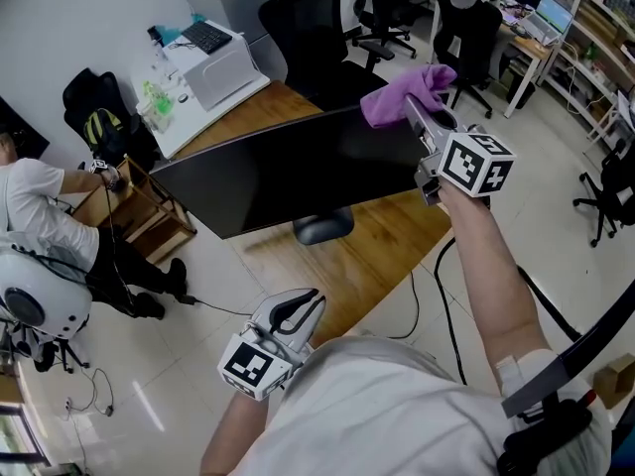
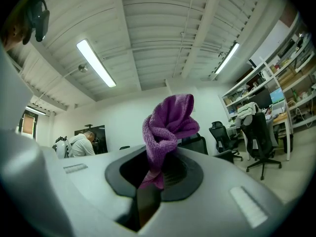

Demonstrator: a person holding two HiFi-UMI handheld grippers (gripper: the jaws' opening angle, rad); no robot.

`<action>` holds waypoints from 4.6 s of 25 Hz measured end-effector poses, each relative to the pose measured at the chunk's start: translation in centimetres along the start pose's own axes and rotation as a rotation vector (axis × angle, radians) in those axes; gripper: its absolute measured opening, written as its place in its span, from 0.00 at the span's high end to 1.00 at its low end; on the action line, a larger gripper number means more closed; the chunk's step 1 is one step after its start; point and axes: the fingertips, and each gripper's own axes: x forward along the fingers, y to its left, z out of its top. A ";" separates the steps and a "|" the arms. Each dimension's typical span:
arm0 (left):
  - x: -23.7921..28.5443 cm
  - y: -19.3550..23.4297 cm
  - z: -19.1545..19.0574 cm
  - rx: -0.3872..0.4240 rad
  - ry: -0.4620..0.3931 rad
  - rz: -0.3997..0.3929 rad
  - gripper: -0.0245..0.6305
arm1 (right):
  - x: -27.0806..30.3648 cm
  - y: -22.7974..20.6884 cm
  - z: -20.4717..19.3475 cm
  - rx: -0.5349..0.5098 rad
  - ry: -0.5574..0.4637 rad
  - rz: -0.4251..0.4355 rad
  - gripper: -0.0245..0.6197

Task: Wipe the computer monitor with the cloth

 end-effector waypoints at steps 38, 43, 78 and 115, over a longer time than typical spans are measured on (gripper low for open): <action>3.1 -2.0 0.1 0.035 0.053 0.024 0.85 | -6.4 -13.7 -3.0 0.062 0.003 -0.188 0.89; 2.6 -1.6 0.3 0.038 0.063 0.042 0.85 | -6.3 -14.1 -5.2 0.074 0.041 -0.194 0.89; 0.5 0.1 -2.0 -0.034 0.147 0.108 0.85 | -8.1 -18.9 -23.2 0.146 0.300 -0.328 0.89; -5.2 2.8 -2.3 -0.051 0.175 0.143 0.85 | -8.8 -16.6 -34.9 0.236 0.450 -0.495 0.89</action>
